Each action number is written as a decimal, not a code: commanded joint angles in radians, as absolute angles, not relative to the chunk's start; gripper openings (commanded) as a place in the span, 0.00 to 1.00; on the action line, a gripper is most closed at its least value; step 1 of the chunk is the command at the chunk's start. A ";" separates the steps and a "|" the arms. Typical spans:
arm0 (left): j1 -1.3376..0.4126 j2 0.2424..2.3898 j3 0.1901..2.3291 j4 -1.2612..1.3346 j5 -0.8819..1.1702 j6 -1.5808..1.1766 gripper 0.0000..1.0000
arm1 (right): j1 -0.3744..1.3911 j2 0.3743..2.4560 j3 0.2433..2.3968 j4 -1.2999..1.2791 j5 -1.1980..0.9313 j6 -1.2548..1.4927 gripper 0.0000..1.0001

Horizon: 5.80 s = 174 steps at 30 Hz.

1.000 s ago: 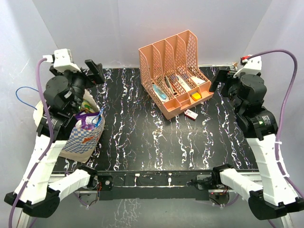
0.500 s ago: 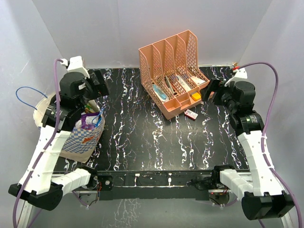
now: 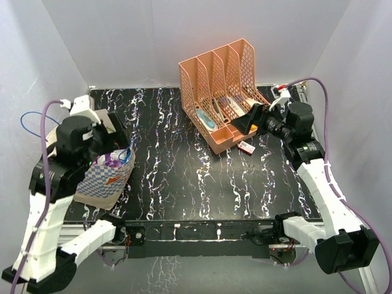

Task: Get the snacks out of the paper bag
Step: Adjust the paper bag at the center of the board.

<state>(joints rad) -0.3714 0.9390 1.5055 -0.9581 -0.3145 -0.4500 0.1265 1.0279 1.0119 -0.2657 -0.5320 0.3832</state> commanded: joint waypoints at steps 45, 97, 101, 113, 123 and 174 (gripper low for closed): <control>-0.569 1.247 1.517 -0.498 0.039 -0.398 0.00 | 0.325 0.986 0.923 -0.123 -0.300 0.505 0.98; -0.591 1.252 1.899 -0.897 -0.070 -0.543 0.98 | 0.720 1.331 1.193 0.085 -0.318 0.642 0.98; -0.591 1.280 1.806 -0.814 -0.048 -0.588 0.99 | 0.722 1.325 1.182 0.087 -0.298 0.626 0.98; -0.592 1.269 1.705 -0.733 -0.019 -0.508 0.99 | 0.721 1.221 1.131 0.024 -0.243 0.608 0.98; -0.591 1.242 1.735 -0.697 -0.136 -0.475 0.98 | 0.775 1.169 1.148 -0.181 -0.170 0.805 0.98; -0.591 1.197 1.901 -0.941 -0.410 -0.428 0.98 | 0.398 1.378 1.208 0.076 -0.518 0.761 0.08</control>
<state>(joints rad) -0.5869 1.2434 1.8664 -0.8608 -0.3386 -0.4103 0.4545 1.3872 1.1168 0.0116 -0.3847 0.8360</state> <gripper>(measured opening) 0.984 0.081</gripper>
